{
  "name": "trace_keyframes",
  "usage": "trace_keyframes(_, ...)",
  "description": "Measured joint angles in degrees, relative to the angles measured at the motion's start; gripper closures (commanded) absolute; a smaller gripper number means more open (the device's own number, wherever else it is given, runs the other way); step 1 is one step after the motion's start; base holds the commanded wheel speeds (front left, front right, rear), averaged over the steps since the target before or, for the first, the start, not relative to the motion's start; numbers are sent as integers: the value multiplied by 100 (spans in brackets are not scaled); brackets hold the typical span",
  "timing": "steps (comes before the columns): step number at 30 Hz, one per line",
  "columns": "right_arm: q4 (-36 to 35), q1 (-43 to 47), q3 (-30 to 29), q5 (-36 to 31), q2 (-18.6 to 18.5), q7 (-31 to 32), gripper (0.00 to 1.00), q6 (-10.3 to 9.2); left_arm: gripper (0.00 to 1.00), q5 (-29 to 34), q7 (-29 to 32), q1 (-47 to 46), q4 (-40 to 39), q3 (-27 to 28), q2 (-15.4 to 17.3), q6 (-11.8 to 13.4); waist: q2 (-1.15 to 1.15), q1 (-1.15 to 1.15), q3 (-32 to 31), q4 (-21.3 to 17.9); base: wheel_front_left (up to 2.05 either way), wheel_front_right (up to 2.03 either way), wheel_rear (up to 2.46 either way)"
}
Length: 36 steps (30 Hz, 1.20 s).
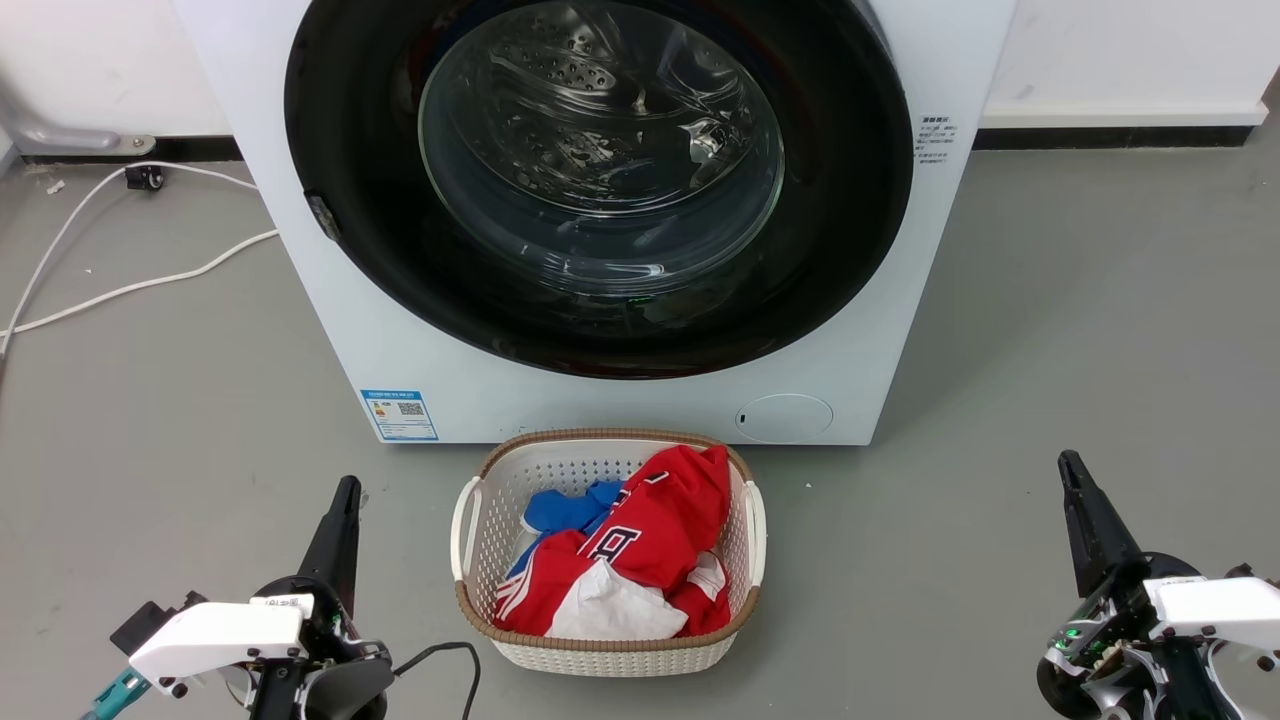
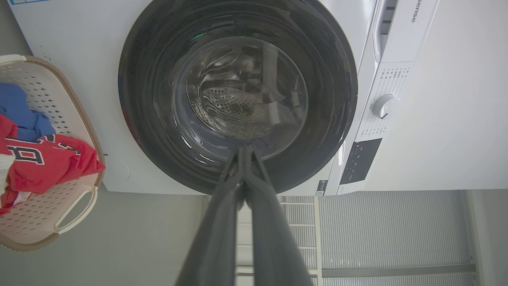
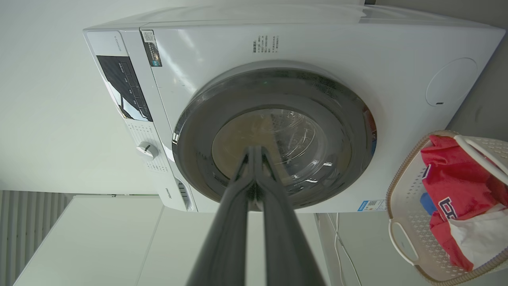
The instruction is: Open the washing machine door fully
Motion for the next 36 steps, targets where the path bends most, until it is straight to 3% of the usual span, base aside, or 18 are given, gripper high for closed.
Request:
trace_keyframes(30, 4, -3, -56, -44, 43, 48, 100, 0, 100, 13, 24, -1, 2, 33, -23, 0, 0, 0, 0, 0, 0, 0, 0)
trace_keyframes(31, 12, -1, -56, -45, 45, 48, 0, -1, 0, 16, 23, 1, 10, 33, -25, 0, 0, 0, 0, 0, 0, 0, 0)
trace_keyframes(36, 85, 165, -23, -44, 66, -8, 0, -2, 0, 12, -25, 144, 107, -41, -60, 7, 0, 0, -3, -2, 0, 0, 0)
